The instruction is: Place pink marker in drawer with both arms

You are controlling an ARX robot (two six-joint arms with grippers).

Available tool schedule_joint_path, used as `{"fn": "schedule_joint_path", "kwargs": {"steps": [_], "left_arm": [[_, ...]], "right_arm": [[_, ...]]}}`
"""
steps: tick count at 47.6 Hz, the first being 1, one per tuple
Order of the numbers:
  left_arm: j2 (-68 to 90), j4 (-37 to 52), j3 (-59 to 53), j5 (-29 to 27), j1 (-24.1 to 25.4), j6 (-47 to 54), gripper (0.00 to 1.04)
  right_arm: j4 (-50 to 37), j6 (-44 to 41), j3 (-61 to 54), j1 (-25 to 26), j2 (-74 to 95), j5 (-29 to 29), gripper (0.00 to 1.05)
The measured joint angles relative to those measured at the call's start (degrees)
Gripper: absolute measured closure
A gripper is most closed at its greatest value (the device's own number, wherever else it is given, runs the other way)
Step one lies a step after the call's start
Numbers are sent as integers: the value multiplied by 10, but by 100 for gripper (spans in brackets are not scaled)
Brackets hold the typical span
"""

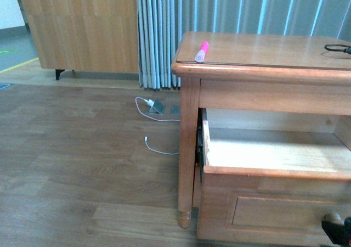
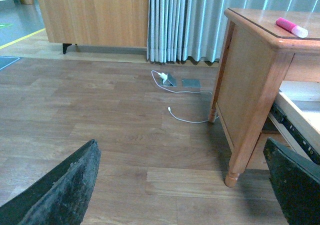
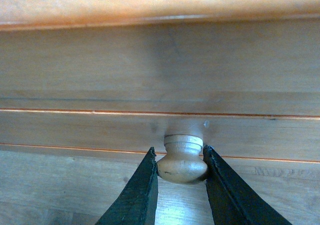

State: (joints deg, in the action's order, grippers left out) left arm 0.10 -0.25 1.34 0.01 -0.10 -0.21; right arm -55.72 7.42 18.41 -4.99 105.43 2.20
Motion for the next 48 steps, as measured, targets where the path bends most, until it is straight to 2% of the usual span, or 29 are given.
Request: {"fn": "schedule_joint_path", "kwargs": {"steps": [4, 9, 14, 23, 31, 36, 43, 48], "left_arm": [[0, 0, 0, 0, 0, 0, 6], [0, 0, 0, 0, 0, 0, 6], [0, 0, 0, 0, 0, 0, 6], [0, 0, 0, 0, 0, 0, 6], [0, 0, 0, 0, 0, 0, 6], [0, 0, 0, 0, 0, 0, 6], [0, 0, 0, 0, 0, 0, 6], [0, 0, 0, 0, 0, 0, 6]], "right_arm": [[0, -2, -14, 3, -15, 8, 79], [24, 3, -26, 14, -87, 3, 56], [120, 24, -40, 27, -191, 36, 34], [285, 25, -65, 57, -387, 90, 7], [451, 25, -61, 106, -580, 140, 8], [552, 25, -51, 151, -697, 192, 8], [612, 24, -50, 210, -779, 244, 8], [616, 23, -51, 241, -801, 243, 8]]}}
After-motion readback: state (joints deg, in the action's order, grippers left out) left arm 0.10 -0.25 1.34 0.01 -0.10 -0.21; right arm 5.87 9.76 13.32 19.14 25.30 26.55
